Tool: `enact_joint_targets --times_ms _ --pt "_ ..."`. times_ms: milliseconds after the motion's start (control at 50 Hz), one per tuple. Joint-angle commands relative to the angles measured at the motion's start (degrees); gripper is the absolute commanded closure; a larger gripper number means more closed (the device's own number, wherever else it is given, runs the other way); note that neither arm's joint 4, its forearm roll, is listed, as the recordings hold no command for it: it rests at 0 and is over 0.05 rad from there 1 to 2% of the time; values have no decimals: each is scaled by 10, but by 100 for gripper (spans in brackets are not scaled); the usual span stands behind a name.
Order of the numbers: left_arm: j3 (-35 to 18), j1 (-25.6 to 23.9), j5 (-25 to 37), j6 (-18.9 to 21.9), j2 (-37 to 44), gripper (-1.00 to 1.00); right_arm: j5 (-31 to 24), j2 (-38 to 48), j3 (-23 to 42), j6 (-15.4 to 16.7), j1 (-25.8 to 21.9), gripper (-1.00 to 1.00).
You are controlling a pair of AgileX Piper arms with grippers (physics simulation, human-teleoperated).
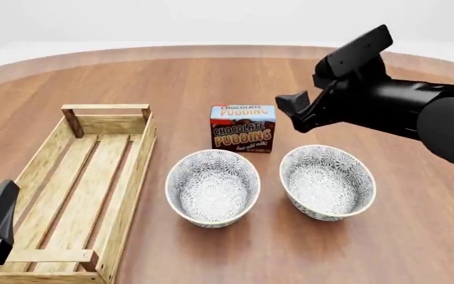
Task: Stack the left bowl on the right bowl and place them in the tray.
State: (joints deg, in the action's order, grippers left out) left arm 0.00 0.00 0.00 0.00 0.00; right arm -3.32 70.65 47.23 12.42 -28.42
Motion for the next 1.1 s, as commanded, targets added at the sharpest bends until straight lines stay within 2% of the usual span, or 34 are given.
enact_joint_targets --times_ms 20,480,880,1100 --pt "0 0 0 0 0 -100 10 79 22 -2 -21 -100" --pt "0 0 0 0 0 -100 17 160 49 -10 -41 -100" --pt "0 0 0 0 0 -100 18 265 95 -35 -81 -100" --pt "0 0 0 0 0 -100 25 298 104 -35 -79 -100"
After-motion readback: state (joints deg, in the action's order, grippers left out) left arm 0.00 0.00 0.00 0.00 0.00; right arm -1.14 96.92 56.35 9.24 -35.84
